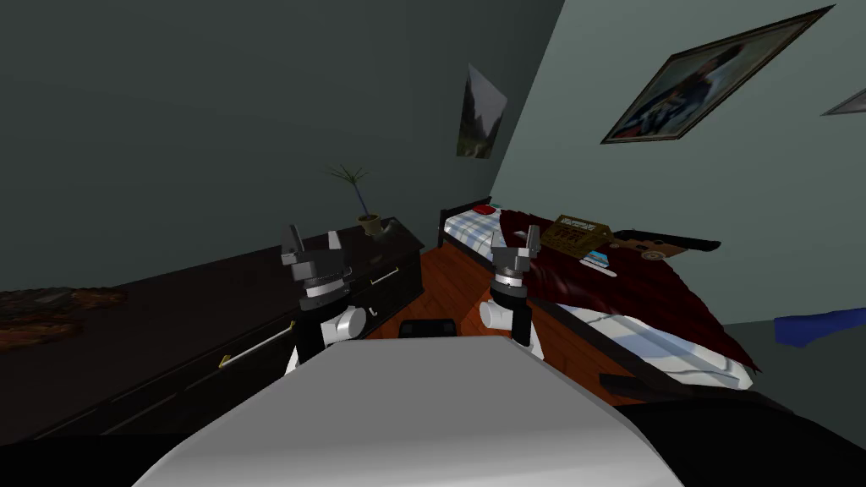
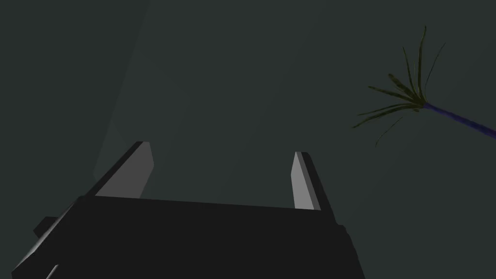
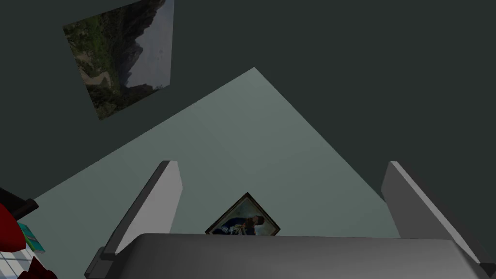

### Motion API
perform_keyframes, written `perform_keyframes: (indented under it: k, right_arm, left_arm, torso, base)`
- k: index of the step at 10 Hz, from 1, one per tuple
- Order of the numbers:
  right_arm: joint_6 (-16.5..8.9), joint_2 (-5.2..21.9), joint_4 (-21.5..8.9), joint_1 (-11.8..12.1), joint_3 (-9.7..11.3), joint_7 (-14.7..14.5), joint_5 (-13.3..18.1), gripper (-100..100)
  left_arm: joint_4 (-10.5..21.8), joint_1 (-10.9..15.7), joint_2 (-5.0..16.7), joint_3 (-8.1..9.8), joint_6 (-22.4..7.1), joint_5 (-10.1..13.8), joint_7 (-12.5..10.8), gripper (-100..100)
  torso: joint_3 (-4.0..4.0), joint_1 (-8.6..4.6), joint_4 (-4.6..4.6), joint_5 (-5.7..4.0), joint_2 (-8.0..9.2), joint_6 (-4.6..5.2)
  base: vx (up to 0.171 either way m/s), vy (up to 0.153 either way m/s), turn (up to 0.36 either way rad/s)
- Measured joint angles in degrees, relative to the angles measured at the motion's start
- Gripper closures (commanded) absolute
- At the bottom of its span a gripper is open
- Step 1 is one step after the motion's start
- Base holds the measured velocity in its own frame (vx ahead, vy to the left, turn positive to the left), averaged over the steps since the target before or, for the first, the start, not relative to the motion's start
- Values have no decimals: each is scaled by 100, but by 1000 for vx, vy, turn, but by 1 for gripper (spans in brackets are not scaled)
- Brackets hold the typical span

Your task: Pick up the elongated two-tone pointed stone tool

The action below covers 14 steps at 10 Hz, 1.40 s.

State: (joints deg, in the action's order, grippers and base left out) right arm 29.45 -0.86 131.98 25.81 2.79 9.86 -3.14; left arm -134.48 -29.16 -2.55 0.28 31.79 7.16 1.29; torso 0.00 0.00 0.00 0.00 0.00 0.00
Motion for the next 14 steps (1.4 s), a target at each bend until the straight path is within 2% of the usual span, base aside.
perform_keyframes:
  k: [4,6,11,12,13,14]
  right_arm:
    - [0,0,0,0,0,0,0,0]
    - [0,1,0,-1,0,0,0,0]
    - [0,0,0,0,0,0,0,0]
    - [0,0,0,0,0,0,0,0]
    - [0,0,0,0,0,0,0,0]
    - [0,0,0,0,0,0,0,0]
  left_arm:
    - [46,-48,591,185,-394,50,-126,-100]
    - [39,-108,940,363,-700,121,-245,-100]
    - [119,-122,1442,635,-1488,226,-443,-100]
    - [94,-221,1583,717,-1642,273,-511,-100]
    - [129,-247,1631,725,-1762,275,-540,-100]
    - [180,-222,1784,830,-1926,331,-604,-100]
  torso:
    - [10,18,4,4,17,0]
    - [11,25,4,5,19,0]
    - [7,17,3,4,11,0]
    - [8,19,3,4,15,0]
    - [8,17,3,5,12,0]
    - [8,21,3,5,14,0]
  base:
    - [-43,37,-18]
    - [-46,52,-24]
    - [-33,40,-25]
    - [-32,40,-12]
    - [-40,47,-33]
    - [-34,41,-24]
